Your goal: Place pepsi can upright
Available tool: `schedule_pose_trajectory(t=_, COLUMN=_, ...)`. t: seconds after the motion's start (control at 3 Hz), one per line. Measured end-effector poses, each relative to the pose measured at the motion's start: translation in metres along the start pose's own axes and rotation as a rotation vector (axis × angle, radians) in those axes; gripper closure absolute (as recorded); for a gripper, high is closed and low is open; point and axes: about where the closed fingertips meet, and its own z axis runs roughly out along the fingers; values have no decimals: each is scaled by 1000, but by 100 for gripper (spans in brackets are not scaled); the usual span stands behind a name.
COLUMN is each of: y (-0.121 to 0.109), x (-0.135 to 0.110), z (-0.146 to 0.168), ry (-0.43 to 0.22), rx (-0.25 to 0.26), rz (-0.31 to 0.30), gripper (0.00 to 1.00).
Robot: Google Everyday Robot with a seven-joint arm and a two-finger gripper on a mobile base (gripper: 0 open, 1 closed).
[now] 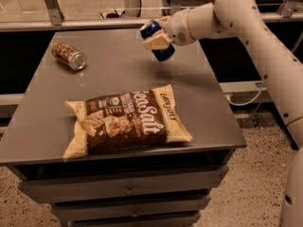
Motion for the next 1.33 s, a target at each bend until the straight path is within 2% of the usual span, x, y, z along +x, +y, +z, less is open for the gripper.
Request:
schedule_pose_trajectory(t=0.33, y=2, x=2, z=-4, ry=-119, rx=-33, rz=-53, gripper=100)
schedule_pose_trajectory(t=0.67, y=1, x=5, z=-12, ry=-248, rx=-53, rz=-50, gripper=100)
schedule_pose_trajectory(t=1.0, y=-1, x=8, z=-19, ry=-348, rx=-61, rz=-26, gripper=100)
schedule_pose_trajectory(t=1.33, y=-4, x=15, z=-25, ry=-427, rx=-64, rz=13, gripper=87)
